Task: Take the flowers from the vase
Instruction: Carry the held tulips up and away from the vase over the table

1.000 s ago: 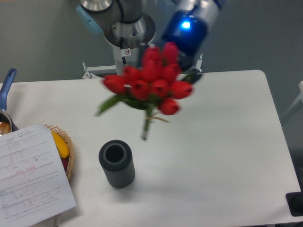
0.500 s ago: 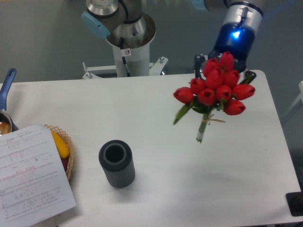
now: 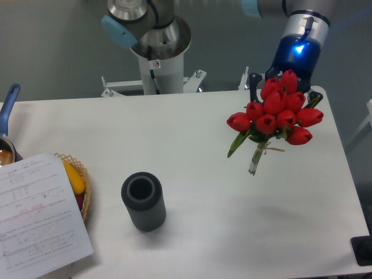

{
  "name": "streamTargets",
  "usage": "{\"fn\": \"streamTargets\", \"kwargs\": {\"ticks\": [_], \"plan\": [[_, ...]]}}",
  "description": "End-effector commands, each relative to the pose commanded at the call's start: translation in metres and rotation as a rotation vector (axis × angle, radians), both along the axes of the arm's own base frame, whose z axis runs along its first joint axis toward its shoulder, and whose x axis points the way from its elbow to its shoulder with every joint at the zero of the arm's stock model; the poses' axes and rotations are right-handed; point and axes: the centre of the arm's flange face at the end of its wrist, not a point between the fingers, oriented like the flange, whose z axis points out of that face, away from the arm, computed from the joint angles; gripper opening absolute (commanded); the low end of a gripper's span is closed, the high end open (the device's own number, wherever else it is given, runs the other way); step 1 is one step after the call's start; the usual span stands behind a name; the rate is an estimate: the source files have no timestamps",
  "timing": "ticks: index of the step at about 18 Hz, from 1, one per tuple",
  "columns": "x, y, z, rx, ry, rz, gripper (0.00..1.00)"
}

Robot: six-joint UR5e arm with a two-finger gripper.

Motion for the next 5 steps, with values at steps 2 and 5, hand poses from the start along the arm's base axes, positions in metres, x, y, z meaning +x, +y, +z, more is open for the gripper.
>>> {"fn": "streamTargets", "kwargs": {"ticks": [2, 5], "plan": [[0.0015, 0.0005, -0.0012, 0.0, -0.001, -0.002, 0.45], [0.0011, -0.0002, -0.0013, 0.001, -0.002, -0.001, 0.45]]}}
